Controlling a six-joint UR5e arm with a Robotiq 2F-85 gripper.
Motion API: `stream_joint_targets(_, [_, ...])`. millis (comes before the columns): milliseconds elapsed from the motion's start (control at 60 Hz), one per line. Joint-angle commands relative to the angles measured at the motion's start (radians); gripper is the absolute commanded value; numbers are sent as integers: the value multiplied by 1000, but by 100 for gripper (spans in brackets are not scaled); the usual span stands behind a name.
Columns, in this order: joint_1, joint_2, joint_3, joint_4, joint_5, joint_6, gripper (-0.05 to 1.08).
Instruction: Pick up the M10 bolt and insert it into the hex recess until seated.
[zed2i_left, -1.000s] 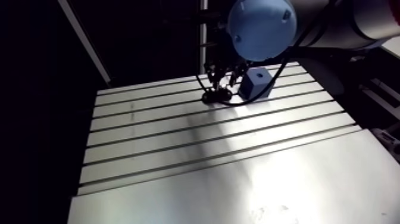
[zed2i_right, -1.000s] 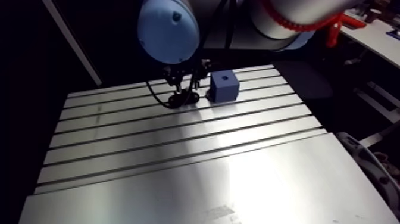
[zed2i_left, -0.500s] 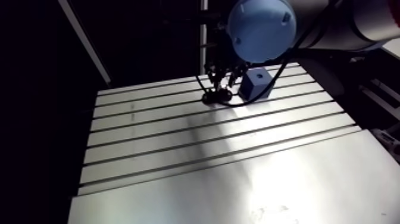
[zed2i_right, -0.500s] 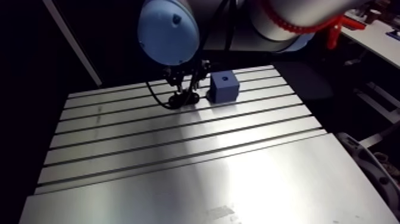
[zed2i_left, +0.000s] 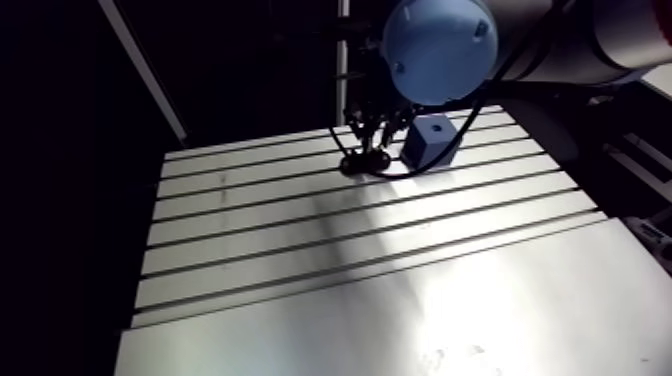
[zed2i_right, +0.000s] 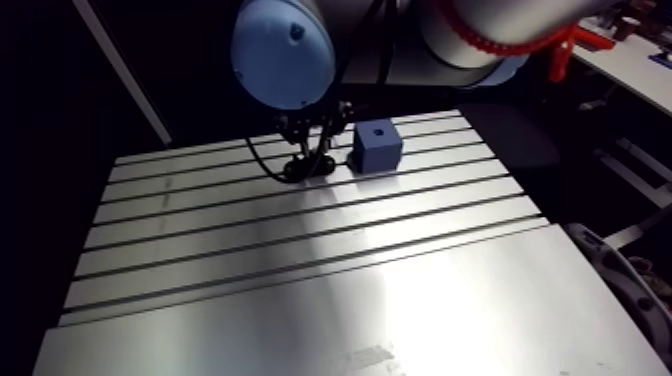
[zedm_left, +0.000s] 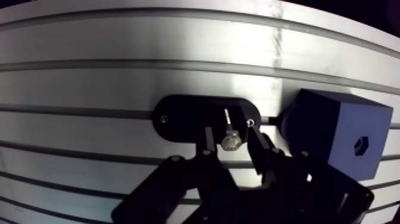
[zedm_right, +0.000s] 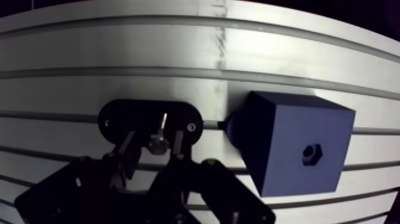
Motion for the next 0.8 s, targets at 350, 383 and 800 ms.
stream_joint_targets(350, [3, 3, -2, 0, -3, 0, 61])
stream_joint_targets(383, [3, 3, -2, 0, -3, 0, 61])
stream_joint_targets(800, [3, 5, -2, 0, -5, 0, 61])
